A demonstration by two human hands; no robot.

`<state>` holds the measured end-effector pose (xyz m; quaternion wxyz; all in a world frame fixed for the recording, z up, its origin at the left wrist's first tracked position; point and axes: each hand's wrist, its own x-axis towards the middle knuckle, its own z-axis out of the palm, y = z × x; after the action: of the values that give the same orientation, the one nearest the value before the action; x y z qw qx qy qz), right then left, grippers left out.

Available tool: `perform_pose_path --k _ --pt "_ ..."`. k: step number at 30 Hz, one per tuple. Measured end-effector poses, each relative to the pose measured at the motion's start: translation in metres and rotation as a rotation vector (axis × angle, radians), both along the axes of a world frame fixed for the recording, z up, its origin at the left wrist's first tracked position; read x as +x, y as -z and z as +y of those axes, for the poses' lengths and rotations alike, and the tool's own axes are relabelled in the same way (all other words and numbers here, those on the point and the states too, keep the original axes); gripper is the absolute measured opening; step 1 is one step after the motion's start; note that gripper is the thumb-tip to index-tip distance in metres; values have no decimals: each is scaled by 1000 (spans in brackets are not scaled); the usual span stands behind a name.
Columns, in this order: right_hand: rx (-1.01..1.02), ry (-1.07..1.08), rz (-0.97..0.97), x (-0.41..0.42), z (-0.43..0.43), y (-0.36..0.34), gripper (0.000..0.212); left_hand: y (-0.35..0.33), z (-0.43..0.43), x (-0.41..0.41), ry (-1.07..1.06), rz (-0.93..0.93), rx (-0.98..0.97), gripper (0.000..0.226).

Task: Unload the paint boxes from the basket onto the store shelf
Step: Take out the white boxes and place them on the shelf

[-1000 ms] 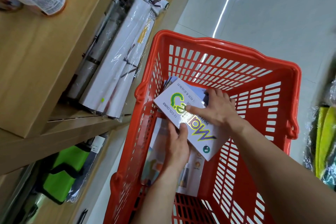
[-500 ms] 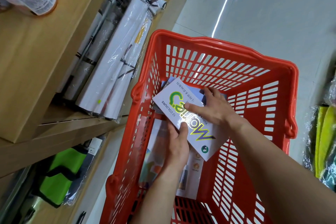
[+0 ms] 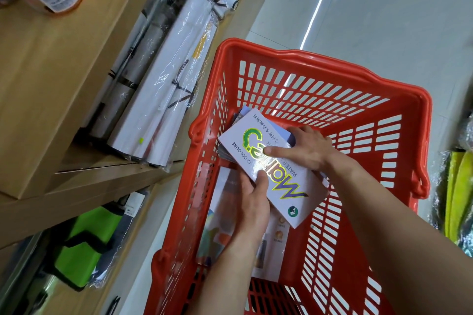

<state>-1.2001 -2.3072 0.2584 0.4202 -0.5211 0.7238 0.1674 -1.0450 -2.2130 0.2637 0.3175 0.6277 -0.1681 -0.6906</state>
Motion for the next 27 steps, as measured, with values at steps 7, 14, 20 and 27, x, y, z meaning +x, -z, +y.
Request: perform_pose_path --k 7,14,20,27 --pt "1 93 -81 -1 -3 2 112 1 1 -2 -54 -2 13 53" --pt "-5 34 -43 0 -8 -2 118 -1 1 -1 -116 54 94 49" --pt "40 64 -200 0 -11 -4 103 5 1 7 -119 72 132 47" --pt "51 20 -328 0 -20 -19 87 7 12 7 -164 156 144 41"
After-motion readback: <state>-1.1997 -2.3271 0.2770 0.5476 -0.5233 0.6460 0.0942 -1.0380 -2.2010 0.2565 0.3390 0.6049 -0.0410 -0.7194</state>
